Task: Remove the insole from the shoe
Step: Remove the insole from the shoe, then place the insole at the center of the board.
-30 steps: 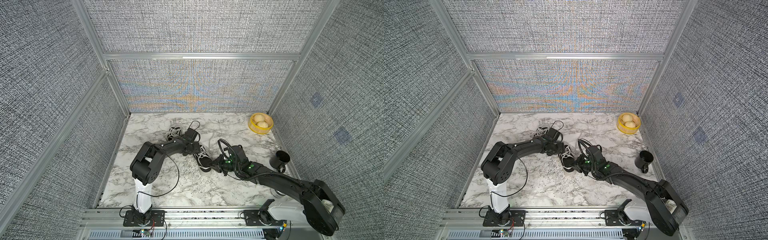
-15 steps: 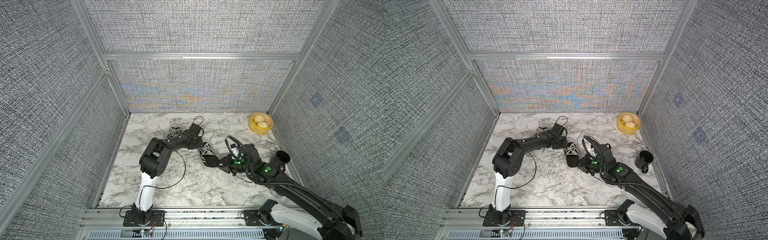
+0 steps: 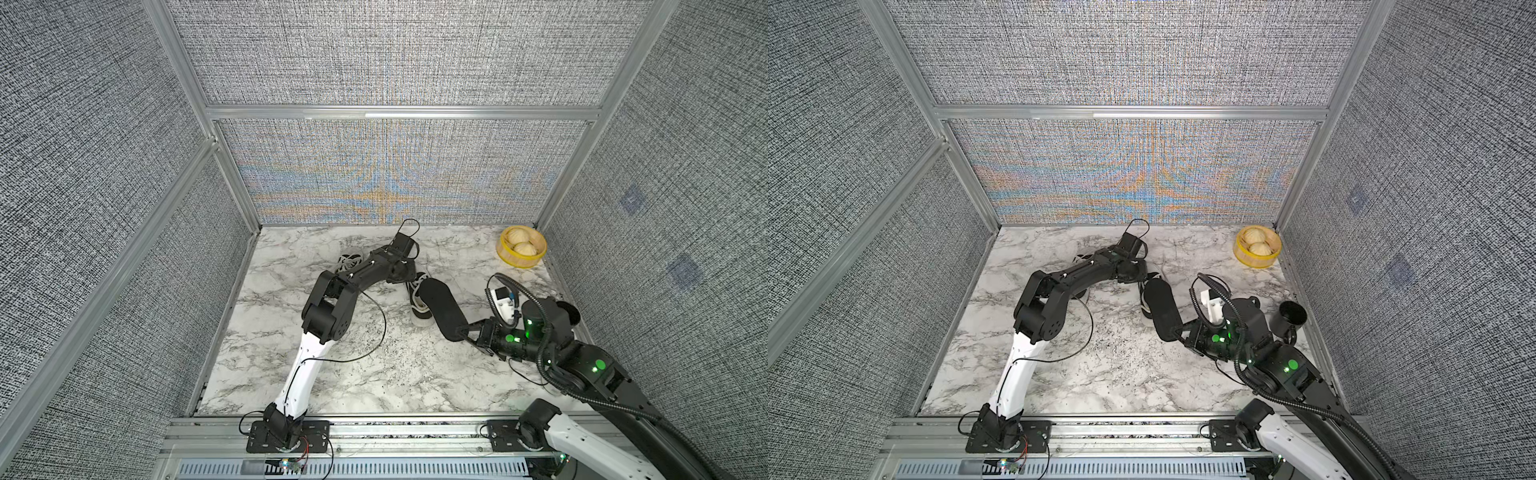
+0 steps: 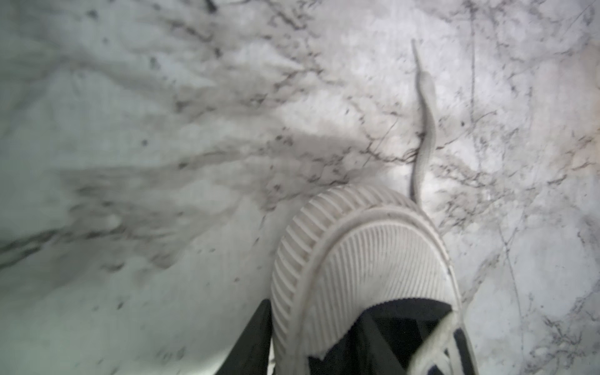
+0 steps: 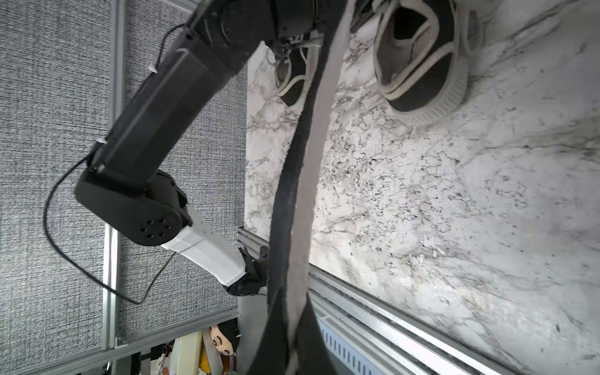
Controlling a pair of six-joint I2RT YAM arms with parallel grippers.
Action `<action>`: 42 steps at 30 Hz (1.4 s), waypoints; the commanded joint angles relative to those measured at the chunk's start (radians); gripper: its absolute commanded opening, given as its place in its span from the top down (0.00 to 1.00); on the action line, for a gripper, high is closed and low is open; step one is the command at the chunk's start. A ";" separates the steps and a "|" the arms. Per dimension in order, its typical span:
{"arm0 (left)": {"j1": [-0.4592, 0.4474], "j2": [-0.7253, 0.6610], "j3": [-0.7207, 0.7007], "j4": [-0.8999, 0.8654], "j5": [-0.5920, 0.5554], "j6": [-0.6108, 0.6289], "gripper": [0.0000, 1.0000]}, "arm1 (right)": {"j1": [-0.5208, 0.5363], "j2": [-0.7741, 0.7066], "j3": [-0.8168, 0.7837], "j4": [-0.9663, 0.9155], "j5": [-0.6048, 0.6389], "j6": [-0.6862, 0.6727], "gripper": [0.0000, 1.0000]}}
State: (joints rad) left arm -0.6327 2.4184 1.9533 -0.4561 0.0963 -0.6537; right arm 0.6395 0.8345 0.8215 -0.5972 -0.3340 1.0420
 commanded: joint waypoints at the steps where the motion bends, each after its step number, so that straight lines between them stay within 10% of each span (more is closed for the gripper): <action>1: 0.000 -0.009 0.018 -0.029 0.014 0.010 0.48 | -0.001 -0.009 -0.029 0.016 0.007 -0.024 1.00; 11: 0.042 -0.325 -0.093 -0.003 -0.065 0.010 0.30 | 0.110 0.179 -0.197 0.382 -0.166 -0.004 1.00; 25: 0.134 -0.958 -0.844 0.040 -0.207 -0.242 0.30 | 0.284 0.599 -0.198 0.547 0.012 -0.052 0.98; 42: 0.168 -1.341 -1.130 -0.016 -0.401 -0.261 0.29 | 0.442 0.692 0.015 0.204 0.307 -0.446 0.15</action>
State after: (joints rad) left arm -0.4805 1.1130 0.8299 -0.4438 -0.2253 -0.9348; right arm 1.0729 1.4734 0.7872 -0.3244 -0.1036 0.7448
